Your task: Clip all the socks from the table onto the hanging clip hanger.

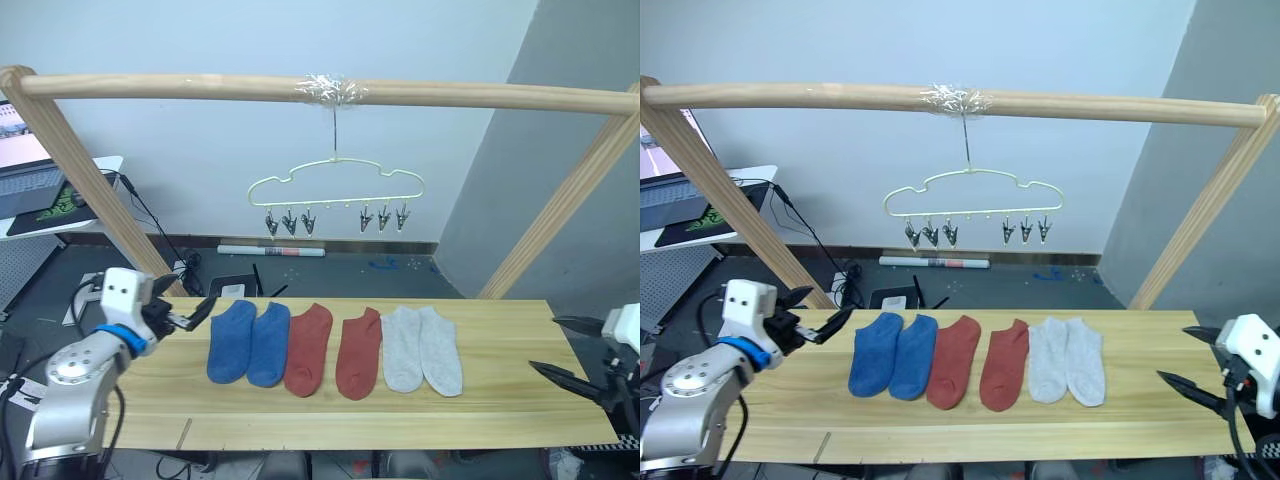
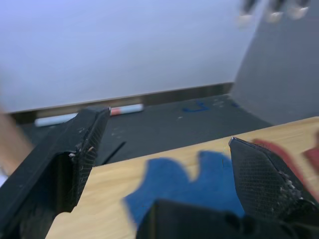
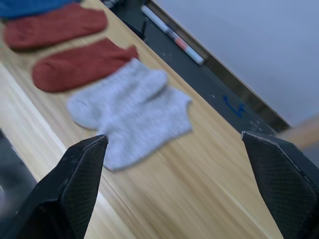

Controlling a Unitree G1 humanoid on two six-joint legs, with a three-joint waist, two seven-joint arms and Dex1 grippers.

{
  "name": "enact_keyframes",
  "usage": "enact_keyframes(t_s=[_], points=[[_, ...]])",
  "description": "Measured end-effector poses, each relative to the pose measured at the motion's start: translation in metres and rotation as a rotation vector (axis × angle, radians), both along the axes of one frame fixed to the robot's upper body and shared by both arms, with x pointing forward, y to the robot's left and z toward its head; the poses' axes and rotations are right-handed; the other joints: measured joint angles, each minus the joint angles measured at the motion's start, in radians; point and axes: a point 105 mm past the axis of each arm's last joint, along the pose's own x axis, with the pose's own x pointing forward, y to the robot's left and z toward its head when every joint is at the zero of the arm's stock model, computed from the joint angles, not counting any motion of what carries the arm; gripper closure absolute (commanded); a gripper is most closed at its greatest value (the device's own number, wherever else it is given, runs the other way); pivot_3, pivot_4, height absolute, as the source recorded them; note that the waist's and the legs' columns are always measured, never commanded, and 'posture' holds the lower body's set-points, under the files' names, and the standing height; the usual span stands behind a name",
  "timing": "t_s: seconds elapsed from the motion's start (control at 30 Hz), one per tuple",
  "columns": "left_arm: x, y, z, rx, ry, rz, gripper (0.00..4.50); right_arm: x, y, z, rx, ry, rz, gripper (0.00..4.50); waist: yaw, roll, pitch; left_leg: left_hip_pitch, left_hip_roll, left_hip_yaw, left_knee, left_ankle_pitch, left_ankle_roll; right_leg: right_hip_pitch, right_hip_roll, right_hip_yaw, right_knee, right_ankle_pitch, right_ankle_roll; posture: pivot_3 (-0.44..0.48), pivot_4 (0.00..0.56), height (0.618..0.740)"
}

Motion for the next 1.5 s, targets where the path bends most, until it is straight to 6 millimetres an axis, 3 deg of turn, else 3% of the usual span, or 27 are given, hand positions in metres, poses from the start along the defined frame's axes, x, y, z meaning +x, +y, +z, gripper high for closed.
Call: enact_keyframes(t_s=[0.07, 0.2, 0.4, 0.5, 0.6, 0.63, 0.77, 0.93, 1.17, 1.5], points=[[0.005, -0.017, 0.004, -0.026, -0.018, -0.026, 0.06, 0.006, 0.018, 0.007, 0.03, -0.035, 0.033, 0.0, -0.006, 0.002, 0.013, 0.0, 0.0, 0.0, 0.002, 0.0, 0.0, 0.0, 0.001, 0.0, 0.0, 0.0, 0.001, -0.038, 0.186, 0.72], [0.02, -0.032, 0.022, -0.06, -0.117, 0.008, 0.06, 0.026, 0.05, 0.035, 0.117, -0.162, 0.057, 0.0, -0.025, 0.003, 0.042, -0.005, 0.0, -0.003, 0.009, 0.0, 0.0, -0.001, 0.001, -0.002, 0.0, 0.004, -0.001, -0.042, 0.213, 0.72], [0.025, -0.052, 0.036, -0.114, -0.196, 0.042, 0.06, 0.042, 0.067, 0.056, 0.18, -0.23, 0.046, 0.0, -0.027, -0.001, 0.071, -0.017, -0.002, -0.01, 0.012, 0.0, 0.0, -0.008, -0.001, -0.007, -0.001, 0.006, 0.0, -0.047, 0.255, 0.72], [0.025, -0.06, 0.049, -0.148, -0.246, 0.043, 0.62, 0.048, 0.075, 0.063, 0.212, -0.252, 0.057, 0.0, -0.027, -0.001, 0.091, -0.019, -0.001, -0.014, 0.012, 0.0, 0.0, -0.009, -0.001, -0.012, -0.001, 0.007, -0.001, -0.037, 0.282, 0.72], [0.029, -0.067, 0.064, -0.161, -0.302, 0.039, 1.48, 0.055, 0.086, 0.074, 0.234, -0.286, 0.079, 0.0, -0.027, 0.003, 0.117, -0.019, -0.001, -0.016, 0.012, 0.0, 0.0, -0.008, -0.001, -0.018, -0.001, 0.007, -0.002, -0.043, 0.313, 0.72], [0.03, -0.069, 0.066, -0.161, -0.31, 0.04, 1.48, 0.056, 0.089, 0.075, 0.242, -0.288, 0.088, 0.0, -0.027, 0.003, 0.123, -0.02, -0.001, -0.017, 0.012, 0.0, 0.0, -0.009, -0.001, -0.019, -0.001, 0.007, -0.002, -0.046, 0.323, 0.72], [0.037, -0.07, 0.079, -0.174, -0.353, 0.068, 1.48, 0.058, 0.102, 0.085, 0.28, -0.28, 0.127, 0.0, -0.029, 0.003, 0.158, -0.022, -0.001, -0.018, 0.012, 0.0, 0.0, -0.01, -0.001, -0.02, -0.001, 0.008, -0.002, -0.052, 0.351, 0.72], [0.041, -0.067, 0.084, -0.2, -0.343, 0.09, 1.48, 0.056, 0.116, 0.092, 0.315, -0.251, 0.182, 0.0, -0.029, 0.003, 0.18, -0.036, -0.001, -0.02, 0.014, 0.0, 0.0, -0.022, -0.003, -0.023, -0.001, 0.008, -0.002, -0.055, 0.374, 0.72], [0.049, -0.076, 0.099, -0.26, -0.372, 0.048, 1.48, 0.054, 0.121, 0.093, 0.327, -0.235, 0.19, 0.0, -0.028, 0.001, 0.201, -0.039, -0.001, -0.024, 0.014, 0.0, 0.0, -0.022, -0.004, -0.025, -0.002, 0.008, -0.002, -0.059, 0.376, 0.72], [0.053, -0.065, 0.094, -0.26, -0.454, 0.063, 1.48, 0.054, 0.124, 0.1, 0.33, -0.254, 0.201, 0.0, -0.028, 0.0, 0.21, -0.039, -0.001, -0.023, 0.014, 0.001, -0.001, -0.024, -0.004, -0.026, -0.002, 0.008, -0.002, -0.043, 0.371, 0.72]])
